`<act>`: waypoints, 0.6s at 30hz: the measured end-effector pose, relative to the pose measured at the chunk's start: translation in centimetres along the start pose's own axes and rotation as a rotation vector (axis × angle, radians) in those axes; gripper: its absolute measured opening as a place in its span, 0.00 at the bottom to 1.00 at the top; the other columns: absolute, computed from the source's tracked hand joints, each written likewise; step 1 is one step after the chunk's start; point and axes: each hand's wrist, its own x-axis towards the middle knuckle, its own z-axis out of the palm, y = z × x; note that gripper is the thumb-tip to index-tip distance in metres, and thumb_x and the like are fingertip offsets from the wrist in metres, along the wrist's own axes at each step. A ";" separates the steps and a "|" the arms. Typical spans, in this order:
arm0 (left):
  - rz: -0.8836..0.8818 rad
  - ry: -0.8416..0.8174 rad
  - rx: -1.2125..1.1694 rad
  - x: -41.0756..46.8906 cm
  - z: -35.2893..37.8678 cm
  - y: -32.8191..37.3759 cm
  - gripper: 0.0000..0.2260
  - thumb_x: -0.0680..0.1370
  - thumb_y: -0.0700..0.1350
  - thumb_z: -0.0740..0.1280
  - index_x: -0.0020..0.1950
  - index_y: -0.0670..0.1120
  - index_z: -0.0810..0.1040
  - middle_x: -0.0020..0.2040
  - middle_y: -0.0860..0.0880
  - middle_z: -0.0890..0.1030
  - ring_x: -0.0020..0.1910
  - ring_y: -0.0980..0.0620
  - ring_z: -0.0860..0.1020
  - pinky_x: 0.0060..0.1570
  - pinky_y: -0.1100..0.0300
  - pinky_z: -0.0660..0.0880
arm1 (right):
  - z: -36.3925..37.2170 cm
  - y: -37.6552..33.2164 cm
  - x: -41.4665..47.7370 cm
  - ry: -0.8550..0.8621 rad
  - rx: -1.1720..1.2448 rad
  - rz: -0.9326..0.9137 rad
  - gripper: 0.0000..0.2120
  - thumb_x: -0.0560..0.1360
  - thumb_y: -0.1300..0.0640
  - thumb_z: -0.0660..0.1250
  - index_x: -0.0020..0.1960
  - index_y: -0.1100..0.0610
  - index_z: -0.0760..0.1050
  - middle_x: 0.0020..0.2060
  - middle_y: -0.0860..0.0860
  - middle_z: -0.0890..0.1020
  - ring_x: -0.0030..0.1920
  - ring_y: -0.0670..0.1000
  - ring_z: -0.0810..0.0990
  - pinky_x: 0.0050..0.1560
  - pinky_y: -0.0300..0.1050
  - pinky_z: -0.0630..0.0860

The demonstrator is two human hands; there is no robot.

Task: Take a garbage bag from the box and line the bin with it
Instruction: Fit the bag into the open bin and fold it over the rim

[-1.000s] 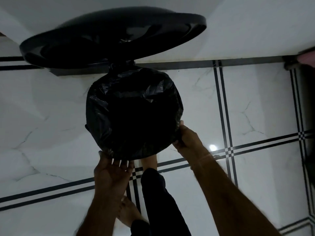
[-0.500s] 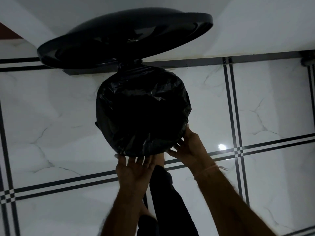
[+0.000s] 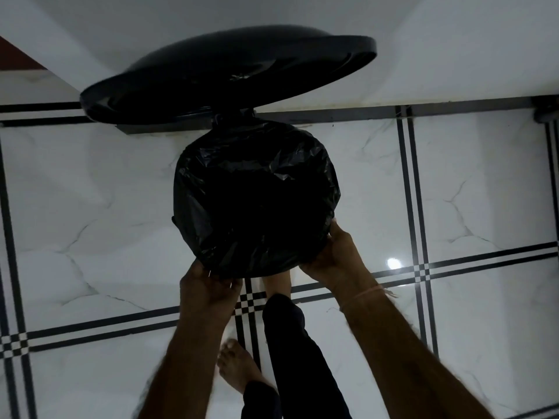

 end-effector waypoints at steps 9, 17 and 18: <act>0.065 0.051 0.218 -0.5 1.3 4.4 0.13 0.81 0.56 0.66 0.58 0.50 0.82 0.59 0.48 0.84 0.58 0.47 0.81 0.56 0.49 0.78 | 2.5 -4.0 -1.1 0.222 -0.217 -0.057 0.19 0.83 0.42 0.58 0.60 0.55 0.78 0.52 0.52 0.81 0.47 0.53 0.78 0.42 0.50 0.73; 0.567 0.270 0.685 1.2 6.1 7.8 0.20 0.84 0.61 0.53 0.50 0.48 0.76 0.49 0.49 0.79 0.43 0.53 0.75 0.42 0.58 0.70 | 5.7 -5.1 0.4 0.423 -0.646 -0.657 0.20 0.81 0.40 0.54 0.50 0.55 0.74 0.44 0.50 0.78 0.50 0.52 0.78 0.53 0.50 0.74; 0.634 0.249 0.758 1.7 6.9 8.3 0.24 0.83 0.62 0.52 0.49 0.45 0.76 0.49 0.46 0.79 0.44 0.50 0.76 0.42 0.56 0.73 | 6.8 -5.2 0.4 0.415 -0.740 -0.724 0.25 0.82 0.37 0.50 0.52 0.56 0.75 0.47 0.50 0.80 0.51 0.52 0.79 0.55 0.51 0.75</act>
